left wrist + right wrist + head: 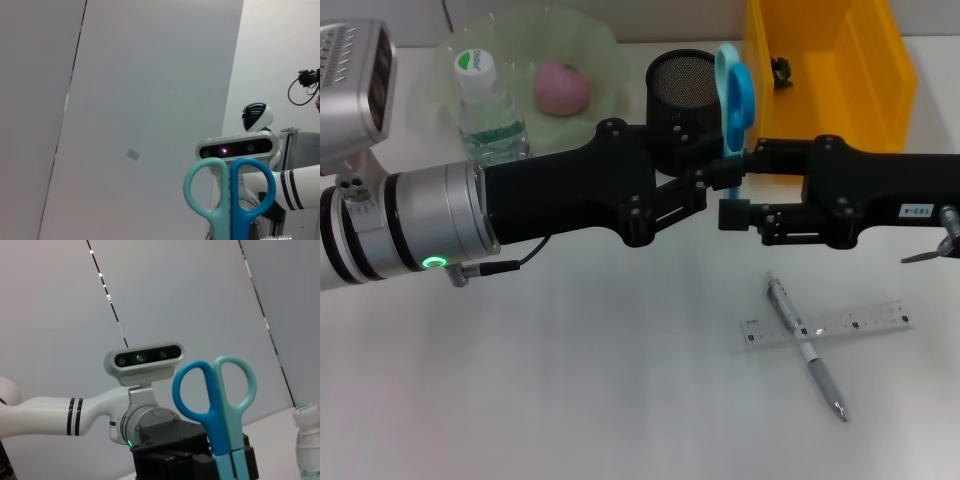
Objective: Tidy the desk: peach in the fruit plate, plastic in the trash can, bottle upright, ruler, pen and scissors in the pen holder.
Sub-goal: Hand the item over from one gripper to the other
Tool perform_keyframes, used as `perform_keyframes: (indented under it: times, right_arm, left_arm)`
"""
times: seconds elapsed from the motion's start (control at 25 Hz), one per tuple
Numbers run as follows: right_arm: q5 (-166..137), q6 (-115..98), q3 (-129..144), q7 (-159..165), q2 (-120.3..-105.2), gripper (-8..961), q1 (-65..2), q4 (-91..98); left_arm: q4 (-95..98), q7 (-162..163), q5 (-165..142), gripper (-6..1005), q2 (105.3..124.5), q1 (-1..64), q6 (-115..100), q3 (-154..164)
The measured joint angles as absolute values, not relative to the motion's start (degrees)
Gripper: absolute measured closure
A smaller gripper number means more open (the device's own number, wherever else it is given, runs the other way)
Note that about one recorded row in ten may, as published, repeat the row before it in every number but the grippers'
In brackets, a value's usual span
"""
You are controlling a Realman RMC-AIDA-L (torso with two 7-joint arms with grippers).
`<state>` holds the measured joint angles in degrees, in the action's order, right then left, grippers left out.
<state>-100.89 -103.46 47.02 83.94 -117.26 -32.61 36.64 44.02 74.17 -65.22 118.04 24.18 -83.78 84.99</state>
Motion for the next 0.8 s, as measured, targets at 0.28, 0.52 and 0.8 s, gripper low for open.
perform_keyframes:
  times: [0.28, 0.52, 0.8]
  right_arm:
    - [-101.9, -103.3, 47.0, 83.9, -117.73, 256, -33.1, 36.4]
    - [-101.9, -102.3, 47.0, 83.8, -117.96, 261, -33.3, 36.5]
    - [-101.9, -102.0, 47.0, 83.5, -118.06, 322, -33.3, 36.6]
  left_arm:
    - [44.1, 74.2, -65.2, 762, 118.14, 24.3, -84.0, 85.0]
    - [44.1, 74.2, -65.2, 762, 118.13, 24.3, -84.0, 85.0]
    - [44.4, 74.2, -65.2, 762, 118.12, 24.3, -83.9, 85.0]
